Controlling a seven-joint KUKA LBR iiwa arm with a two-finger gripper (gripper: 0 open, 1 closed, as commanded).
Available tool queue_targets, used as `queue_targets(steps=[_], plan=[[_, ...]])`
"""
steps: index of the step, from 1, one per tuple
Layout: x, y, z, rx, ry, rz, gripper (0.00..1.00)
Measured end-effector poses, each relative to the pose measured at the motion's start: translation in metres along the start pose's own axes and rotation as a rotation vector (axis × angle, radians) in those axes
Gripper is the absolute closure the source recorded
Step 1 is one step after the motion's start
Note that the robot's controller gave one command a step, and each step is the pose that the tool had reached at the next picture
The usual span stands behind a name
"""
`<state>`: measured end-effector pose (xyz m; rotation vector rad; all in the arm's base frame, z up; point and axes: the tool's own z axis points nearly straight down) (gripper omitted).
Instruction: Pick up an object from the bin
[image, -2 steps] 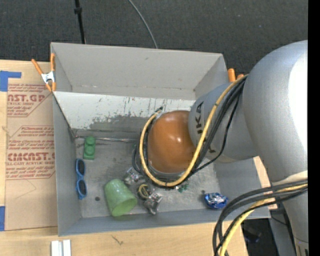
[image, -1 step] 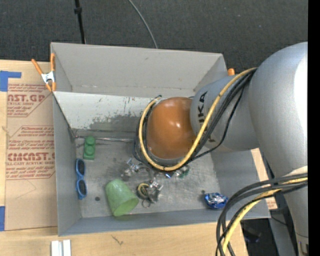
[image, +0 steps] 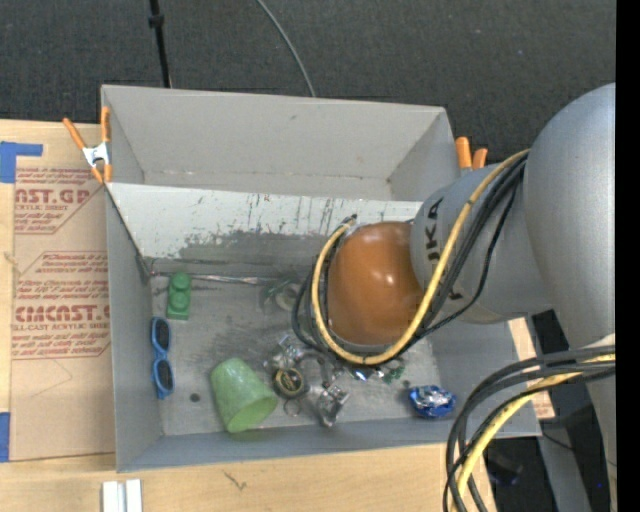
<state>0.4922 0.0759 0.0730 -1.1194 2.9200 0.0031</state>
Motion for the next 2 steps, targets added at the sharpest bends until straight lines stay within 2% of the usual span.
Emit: queue_targets(steps=[1, 2], plan=[[-0.001, 0.0, -0.001, 0.0, 0.004, -0.002, 1.0], [0.012, 0.002, -0.158, 0.0, 0.007, -0.105, 1.0]])
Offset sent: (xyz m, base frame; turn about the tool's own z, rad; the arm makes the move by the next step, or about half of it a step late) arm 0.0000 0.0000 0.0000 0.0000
